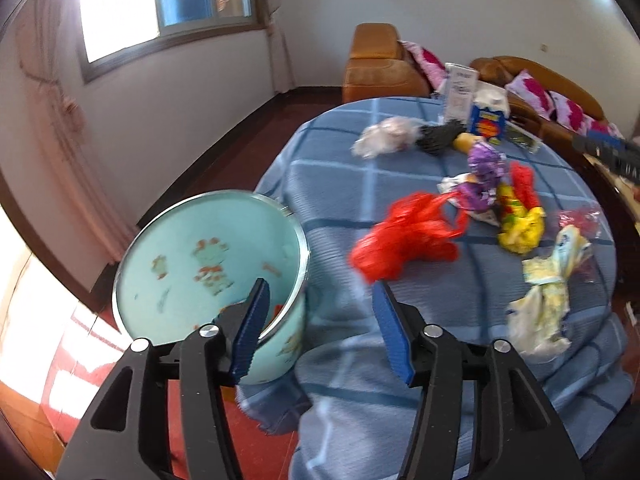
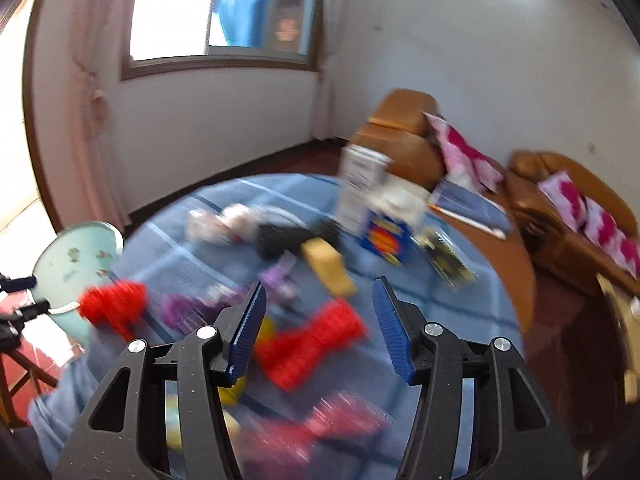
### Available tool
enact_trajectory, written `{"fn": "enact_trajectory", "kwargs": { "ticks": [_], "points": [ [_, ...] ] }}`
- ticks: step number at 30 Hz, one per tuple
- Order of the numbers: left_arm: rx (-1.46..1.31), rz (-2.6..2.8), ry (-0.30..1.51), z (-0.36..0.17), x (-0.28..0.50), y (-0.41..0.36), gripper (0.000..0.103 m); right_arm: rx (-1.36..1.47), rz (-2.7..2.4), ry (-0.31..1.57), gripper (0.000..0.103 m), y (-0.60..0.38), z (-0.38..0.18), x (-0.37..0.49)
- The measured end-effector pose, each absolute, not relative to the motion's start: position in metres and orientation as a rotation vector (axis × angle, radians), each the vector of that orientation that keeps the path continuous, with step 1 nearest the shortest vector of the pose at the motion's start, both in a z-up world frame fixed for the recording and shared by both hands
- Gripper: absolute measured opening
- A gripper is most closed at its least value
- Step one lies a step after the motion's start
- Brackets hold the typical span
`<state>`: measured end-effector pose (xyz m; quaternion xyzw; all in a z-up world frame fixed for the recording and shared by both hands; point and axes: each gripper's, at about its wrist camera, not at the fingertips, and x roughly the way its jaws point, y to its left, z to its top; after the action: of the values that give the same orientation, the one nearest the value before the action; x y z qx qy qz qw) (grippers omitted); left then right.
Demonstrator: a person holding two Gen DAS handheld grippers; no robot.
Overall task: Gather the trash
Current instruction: 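Reach the left tool to the red plastic bag and grasp it, then grasp the pink clear plastic bag with the right tool while the left holds the red bag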
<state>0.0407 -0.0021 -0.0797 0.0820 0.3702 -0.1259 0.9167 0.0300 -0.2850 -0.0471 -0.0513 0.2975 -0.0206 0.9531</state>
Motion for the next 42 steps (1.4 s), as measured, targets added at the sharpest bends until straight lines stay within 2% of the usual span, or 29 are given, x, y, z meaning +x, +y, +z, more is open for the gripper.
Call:
{"fn": "enact_trajectory", "kwargs": {
  "ticks": [8,9,10,11,13,15,25,42],
  "points": [
    [0.151,-0.343,0.760,-0.097,0.070,-0.038,0.054,-0.020,-0.072,0.626,0.058,-0.307,-0.076,0.005],
    [0.149,-0.363,0.769,-0.101,0.074,-0.042,0.044,-0.019,-0.072,0.626,0.058,-0.308,-0.078,0.003],
    [0.149,-0.379,0.779,-0.106,0.077,-0.047,0.029,-0.016,-0.072,0.628,0.058,-0.310,-0.080,0.002],
    [0.150,-0.392,0.792,-0.110,0.079,-0.051,0.023,-0.012,-0.073,0.630,0.058,-0.311,-0.082,0.002],
    [0.157,-0.406,0.804,-0.116,0.081,-0.058,0.012,-0.001,-0.081,0.632,0.058,-0.315,-0.086,0.000],
    [0.158,-0.414,0.804,-0.115,0.081,-0.060,0.009,0.013,-0.090,0.630,0.058,-0.322,-0.088,-0.001],
    [0.209,-0.402,0.709,-0.071,0.050,-0.044,0.008,0.077,-0.140,0.603,0.058,-0.344,-0.087,-0.017],
    [0.199,-0.384,0.764,-0.081,0.038,-0.025,0.008,0.074,-0.111,0.645,0.058,-0.353,-0.106,-0.015]
  ]
}}
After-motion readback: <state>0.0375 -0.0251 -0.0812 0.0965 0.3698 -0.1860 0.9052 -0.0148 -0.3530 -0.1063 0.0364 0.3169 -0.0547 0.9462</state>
